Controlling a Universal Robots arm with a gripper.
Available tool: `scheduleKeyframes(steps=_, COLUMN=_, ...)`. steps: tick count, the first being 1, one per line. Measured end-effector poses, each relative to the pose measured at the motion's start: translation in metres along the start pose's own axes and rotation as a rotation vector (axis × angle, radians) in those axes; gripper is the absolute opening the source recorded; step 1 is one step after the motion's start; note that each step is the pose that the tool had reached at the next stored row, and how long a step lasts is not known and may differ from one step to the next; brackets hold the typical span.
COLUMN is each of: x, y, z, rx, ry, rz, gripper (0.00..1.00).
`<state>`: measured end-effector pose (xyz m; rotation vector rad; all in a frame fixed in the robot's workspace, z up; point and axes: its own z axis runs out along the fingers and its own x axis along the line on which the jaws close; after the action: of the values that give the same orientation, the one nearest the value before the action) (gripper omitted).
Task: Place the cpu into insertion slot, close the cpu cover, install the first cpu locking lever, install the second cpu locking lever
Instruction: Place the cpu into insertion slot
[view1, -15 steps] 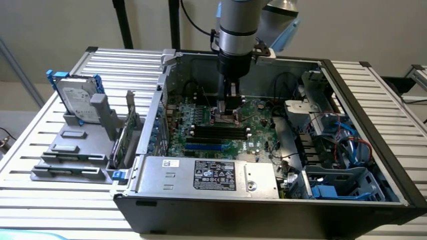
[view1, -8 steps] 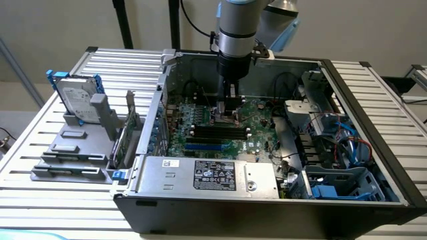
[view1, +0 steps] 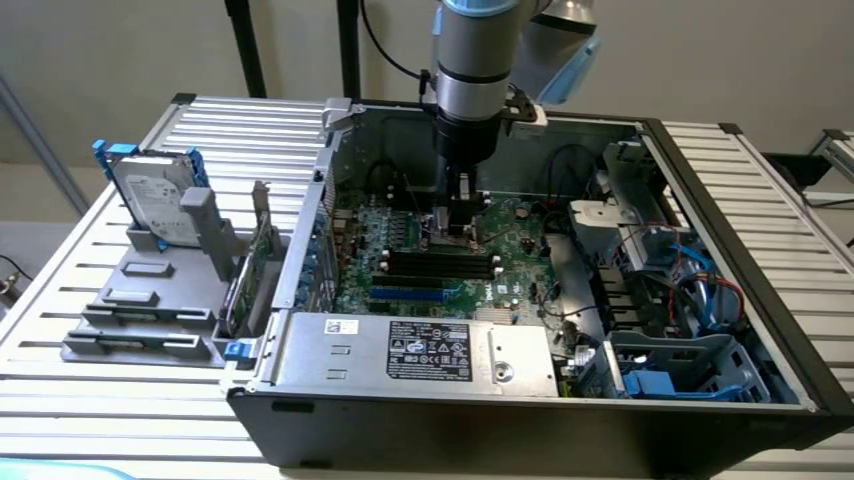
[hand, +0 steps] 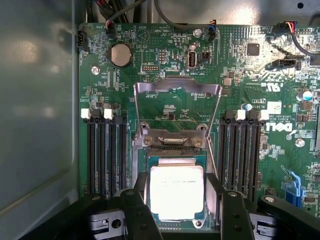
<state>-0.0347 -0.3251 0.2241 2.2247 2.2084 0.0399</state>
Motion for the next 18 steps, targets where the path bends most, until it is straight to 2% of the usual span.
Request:
scheduleKeyframes(steps=10, x=0.0, y=-0.0002, z=0.0084, rx=-0.0002, ry=0.0043, rz=0.006, gripper=0.55)
scheduleKeyframes(steps=18, x=0.0, y=-0.0003, z=0.0139, rx=-0.0004, ry=0.0045, rz=0.015, gripper=0.55)
